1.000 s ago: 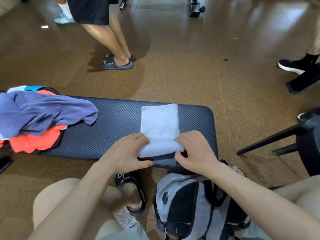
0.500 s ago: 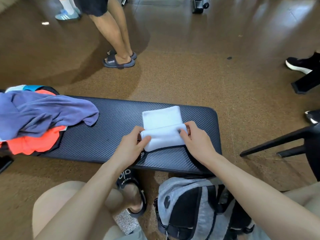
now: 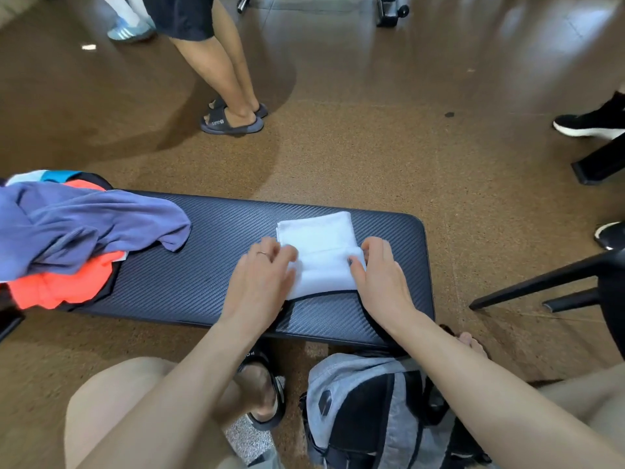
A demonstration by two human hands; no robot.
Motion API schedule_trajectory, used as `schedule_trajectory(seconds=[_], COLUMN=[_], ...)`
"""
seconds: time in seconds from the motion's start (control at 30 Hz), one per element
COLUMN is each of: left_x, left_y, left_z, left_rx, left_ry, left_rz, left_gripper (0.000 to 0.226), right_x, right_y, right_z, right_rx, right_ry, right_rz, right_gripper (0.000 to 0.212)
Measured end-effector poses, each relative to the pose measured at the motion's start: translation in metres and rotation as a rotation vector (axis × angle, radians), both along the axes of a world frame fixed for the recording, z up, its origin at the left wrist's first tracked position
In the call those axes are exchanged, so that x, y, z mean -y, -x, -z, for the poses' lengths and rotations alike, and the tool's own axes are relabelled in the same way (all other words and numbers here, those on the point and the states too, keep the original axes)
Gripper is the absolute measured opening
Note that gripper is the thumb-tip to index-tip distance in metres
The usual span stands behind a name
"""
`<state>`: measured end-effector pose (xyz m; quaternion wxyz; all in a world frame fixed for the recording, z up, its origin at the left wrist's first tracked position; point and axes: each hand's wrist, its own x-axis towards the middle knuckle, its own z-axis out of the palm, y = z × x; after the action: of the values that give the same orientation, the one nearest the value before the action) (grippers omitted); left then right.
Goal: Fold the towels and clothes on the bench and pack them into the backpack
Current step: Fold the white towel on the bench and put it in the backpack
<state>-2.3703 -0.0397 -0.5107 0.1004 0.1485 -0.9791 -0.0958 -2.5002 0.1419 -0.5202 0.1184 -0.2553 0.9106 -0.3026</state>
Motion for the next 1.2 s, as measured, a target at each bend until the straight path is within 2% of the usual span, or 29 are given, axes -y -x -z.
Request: schedule_trajectory(seconds=[0.03,0.1,0.2,0.27,0.33,0.47,0.53,0.63,0.73,0.8,0.93,1.03,1.1,1.2], left_x=[-0.003,-0.009,-0.012,-0.012,-0.012,-0.011,-0.011,-0.013,-0.011,-0.005,0.005,0.003,-0.002,-0.007], left_y=[0.001,0.0,-0.002,-0.001,0.002,0.007,0.01,0.012,0.008,0.003,-0.008,-0.011,-0.013,-0.011], left_z=[-0.001,-0.003,-0.006,-0.005,-0.006,-0.007,-0.005,-0.006,-0.015,-0.023,-0.029,-0.029,-0.029,-0.029], left_rx=[-0.012,-0.036,0.046,0.109,0.129,0.147,0.131,0.089,0.12,0.165,0.325,0.403,0.437,0.463], left_ry=[0.104,0.149,0.092,0.103,0.129,0.184,0.204,0.194,0.178,0.097,-0.368,-0.572,-0.567,-0.348], left_rz=[0.067,0.148,0.148,0.155,0.156,0.139,0.133,0.128,0.121,0.126,0.105,0.019,-0.009,0.026], left_gripper=[0.02,0.012,0.04,0.051,0.052,0.056,0.046,0.026,0.016,0.015,0.013,0.021,0.023,0.023], right_x=[0.001,0.003,0.004,0.003,0.001,0.0,0.003,0.008,0.006,0.0,-0.014,-0.014,-0.014,-0.015], right_y=[-0.001,0.001,0.002,-0.001,-0.004,0.004,0.011,0.019,0.027,0.03,0.03,0.025,0.021,0.017], right_z=[0.0,0.001,-0.007,-0.014,-0.016,-0.013,-0.01,-0.011,-0.015,-0.025,-0.041,-0.038,-0.034,-0.031], right_rx=[-0.048,-0.231,-0.54,-0.64,-0.639,-0.634,-0.65,-0.666,-0.561,-0.348,0.24,0.361,0.412,0.424], right_ry=[0.008,-0.074,-0.129,-0.131,-0.174,-0.347,-0.361,-0.3,-0.222,-0.141,-0.022,-0.02,-0.005,0.034], right_rz=[-0.016,-0.079,-0.224,-0.434,-0.597,-0.654,-0.662,-0.658,-0.65,-0.612,-0.428,-0.399,-0.363,-0.345], right_gripper=[0.019,0.012,0.01,0.013,0.026,0.047,0.046,0.03,0.024,0.026,0.02,0.023,0.025,0.022])
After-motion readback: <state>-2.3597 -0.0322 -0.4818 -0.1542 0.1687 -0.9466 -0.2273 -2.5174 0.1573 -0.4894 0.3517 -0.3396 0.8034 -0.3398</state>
